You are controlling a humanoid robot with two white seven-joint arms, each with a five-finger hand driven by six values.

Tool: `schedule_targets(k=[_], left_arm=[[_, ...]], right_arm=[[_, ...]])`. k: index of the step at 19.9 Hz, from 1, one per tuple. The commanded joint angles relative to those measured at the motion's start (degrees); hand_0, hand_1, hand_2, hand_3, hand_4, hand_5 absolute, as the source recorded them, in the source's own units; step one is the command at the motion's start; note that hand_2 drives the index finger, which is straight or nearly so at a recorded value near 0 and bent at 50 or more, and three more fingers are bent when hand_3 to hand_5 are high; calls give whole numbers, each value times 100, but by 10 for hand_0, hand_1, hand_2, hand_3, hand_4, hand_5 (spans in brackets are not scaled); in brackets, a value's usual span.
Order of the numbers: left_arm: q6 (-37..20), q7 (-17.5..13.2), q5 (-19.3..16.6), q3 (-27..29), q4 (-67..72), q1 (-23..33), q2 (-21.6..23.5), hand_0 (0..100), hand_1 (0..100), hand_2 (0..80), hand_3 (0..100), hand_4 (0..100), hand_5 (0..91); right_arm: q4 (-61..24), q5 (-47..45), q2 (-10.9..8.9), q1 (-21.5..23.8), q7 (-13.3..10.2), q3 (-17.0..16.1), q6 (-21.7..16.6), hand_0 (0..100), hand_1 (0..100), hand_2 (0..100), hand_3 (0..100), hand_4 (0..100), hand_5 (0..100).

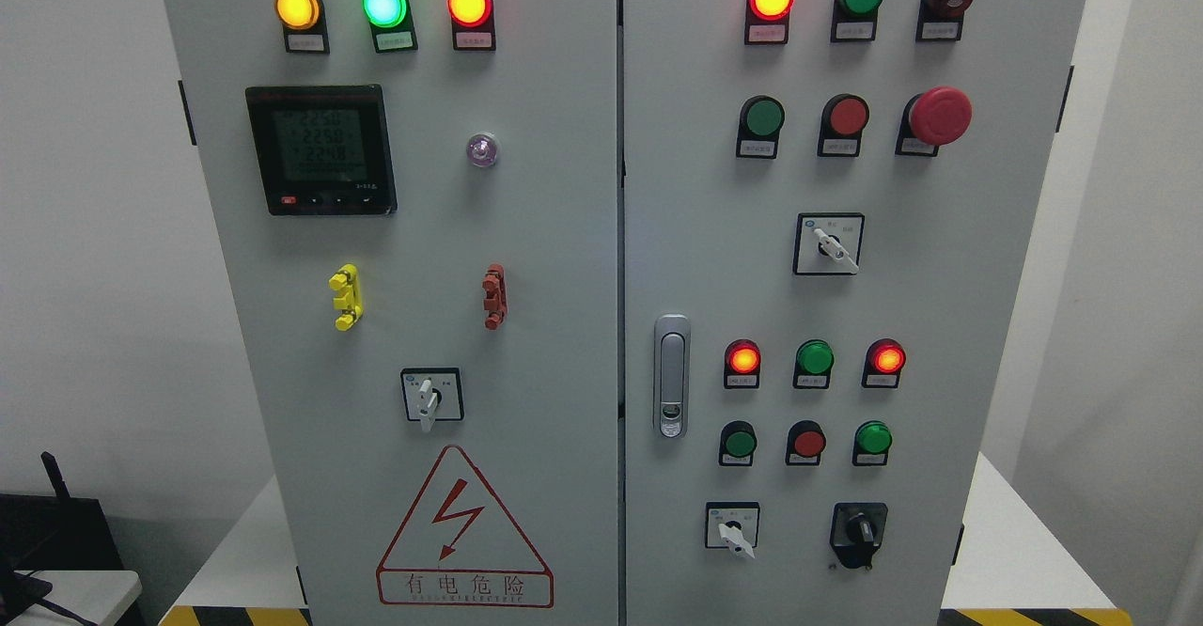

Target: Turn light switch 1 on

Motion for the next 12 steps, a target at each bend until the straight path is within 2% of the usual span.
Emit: schedule_targets(k=[1, 2, 5, 12], left_arm=[[-11, -260, 57, 146, -2175, -283, 48, 336, 0, 222, 415, 568, 378], [-89, -339, 48, 111, -2193, -371, 48, 303, 0, 249, 424, 579, 416], [-309, -471, 30, 6, -2211, -547, 110, 265, 0, 297, 446, 589, 458], [-634, -490, 39, -838, -2228, -671, 22, 219, 34, 335, 504, 589, 526]], right_arm=[[0, -140, 3, 1, -4, 97, 3, 120, 389, 0, 0, 0, 0], [0, -140, 3, -8, -4, 97, -5, 120, 389, 0, 0, 0, 0], [0, -140, 3, -8, -4, 97, -5, 120, 389, 0, 0, 0, 0], [0, -140, 3, 1, -4, 97, 3, 120, 389, 0, 0, 0, 0]])
